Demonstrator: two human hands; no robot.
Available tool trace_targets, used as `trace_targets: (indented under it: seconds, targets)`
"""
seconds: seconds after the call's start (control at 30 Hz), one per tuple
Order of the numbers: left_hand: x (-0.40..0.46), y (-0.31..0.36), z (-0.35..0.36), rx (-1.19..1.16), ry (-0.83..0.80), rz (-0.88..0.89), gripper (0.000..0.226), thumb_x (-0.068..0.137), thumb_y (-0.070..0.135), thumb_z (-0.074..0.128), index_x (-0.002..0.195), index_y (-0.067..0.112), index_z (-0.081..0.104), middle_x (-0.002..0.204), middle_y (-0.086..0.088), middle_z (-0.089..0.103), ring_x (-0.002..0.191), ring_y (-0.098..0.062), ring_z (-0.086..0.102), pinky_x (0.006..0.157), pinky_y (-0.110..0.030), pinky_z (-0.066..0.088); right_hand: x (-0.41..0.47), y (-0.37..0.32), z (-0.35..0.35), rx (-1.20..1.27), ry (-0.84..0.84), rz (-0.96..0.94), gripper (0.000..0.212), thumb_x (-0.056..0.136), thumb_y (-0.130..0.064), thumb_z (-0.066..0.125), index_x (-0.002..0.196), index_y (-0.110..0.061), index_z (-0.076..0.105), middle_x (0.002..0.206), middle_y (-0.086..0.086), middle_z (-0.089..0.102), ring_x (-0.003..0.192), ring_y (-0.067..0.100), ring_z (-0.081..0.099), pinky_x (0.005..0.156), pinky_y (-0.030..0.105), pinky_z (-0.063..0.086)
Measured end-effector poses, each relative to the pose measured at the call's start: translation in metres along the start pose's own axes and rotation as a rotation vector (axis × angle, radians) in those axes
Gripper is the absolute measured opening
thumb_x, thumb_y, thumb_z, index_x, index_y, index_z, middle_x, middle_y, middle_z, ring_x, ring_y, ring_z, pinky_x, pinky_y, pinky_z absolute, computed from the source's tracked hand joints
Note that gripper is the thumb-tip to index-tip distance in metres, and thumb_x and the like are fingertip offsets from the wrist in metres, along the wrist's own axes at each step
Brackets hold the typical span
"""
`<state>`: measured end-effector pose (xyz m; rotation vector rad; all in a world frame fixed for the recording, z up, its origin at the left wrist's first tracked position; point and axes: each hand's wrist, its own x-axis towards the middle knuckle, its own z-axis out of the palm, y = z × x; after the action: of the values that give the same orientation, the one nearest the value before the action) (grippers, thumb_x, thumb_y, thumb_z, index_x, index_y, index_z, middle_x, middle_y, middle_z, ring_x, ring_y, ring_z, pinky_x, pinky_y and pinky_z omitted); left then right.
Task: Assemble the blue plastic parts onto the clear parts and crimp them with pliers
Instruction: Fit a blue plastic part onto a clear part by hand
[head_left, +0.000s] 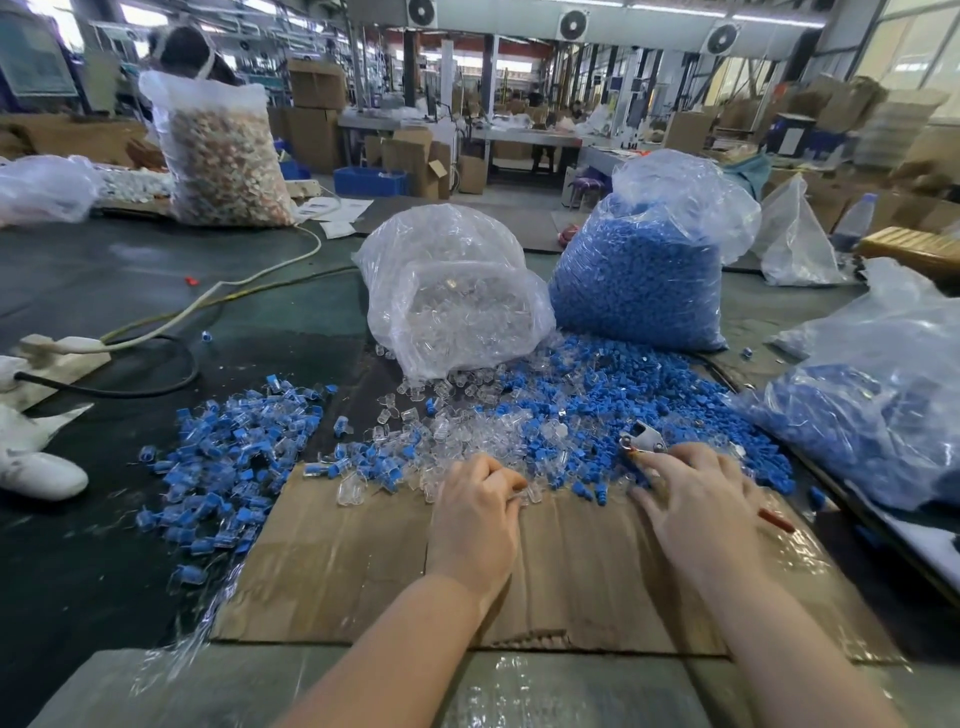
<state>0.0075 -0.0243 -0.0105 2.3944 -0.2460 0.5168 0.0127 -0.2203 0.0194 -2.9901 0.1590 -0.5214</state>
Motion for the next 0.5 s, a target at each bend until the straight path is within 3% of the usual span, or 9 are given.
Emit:
trace_targets:
  seconds: [0.2, 0.33, 0.4, 0.5]
  targets:
    - [-0.001, -0.002, 0.000, -0.039, 0.000, -0.029, 0.021, 0.091, 0.019, 0.057, 0.111, 0.022, 0.064, 0.100, 0.013, 0.050, 0.099, -0.002, 0.038, 0.091, -0.011, 0.028, 0.002, -0.018, 0.013, -0.058, -0.034, -0.024, 0.027, 0.096, -0.029, 0.047, 0.117, -0.040, 0.058, 0.124, -0.009, 0.050, 0.112, 0.017, 0.041, 0.091, 0.038, 0.028]
    - [-0.002, -0.002, -0.003, -0.071, 0.024, -0.051, 0.019, 0.089, 0.021, 0.059, 0.107, 0.021, 0.065, 0.095, 0.017, 0.046, 0.098, -0.002, 0.039, 0.087, -0.010, 0.027, 0.003, -0.023, 0.012, -0.013, -0.027, -0.016, 0.013, 0.095, -0.028, 0.048, 0.101, -0.031, 0.059, 0.113, -0.011, 0.057, 0.107, 0.015, 0.045, 0.091, 0.036, 0.031]
    - [-0.002, -0.001, -0.004, -0.093, 0.028, -0.038, 0.020, 0.088, 0.021, 0.061, 0.107, 0.021, 0.065, 0.094, 0.017, 0.047, 0.097, -0.002, 0.040, 0.085, -0.007, 0.028, 0.002, -0.030, 0.009, 0.121, -0.023, -0.060, 0.009, 0.093, -0.029, 0.052, 0.099, -0.026, 0.059, 0.103, -0.010, 0.061, 0.099, 0.013, 0.049, 0.092, 0.032, 0.036]
    - [-0.003, 0.001, -0.007, -0.105, 0.028, 0.034, 0.023, 0.085, 0.018, 0.064, 0.108, 0.020, 0.066, 0.097, 0.013, 0.055, 0.095, -0.001, 0.042, 0.083, -0.002, 0.029, -0.003, -0.048, 0.002, 0.463, -0.090, -0.088, 0.009, 0.087, -0.023, 0.062, 0.095, -0.021, 0.066, 0.086, -0.010, 0.062, 0.084, 0.007, 0.053, 0.082, 0.024, 0.044]
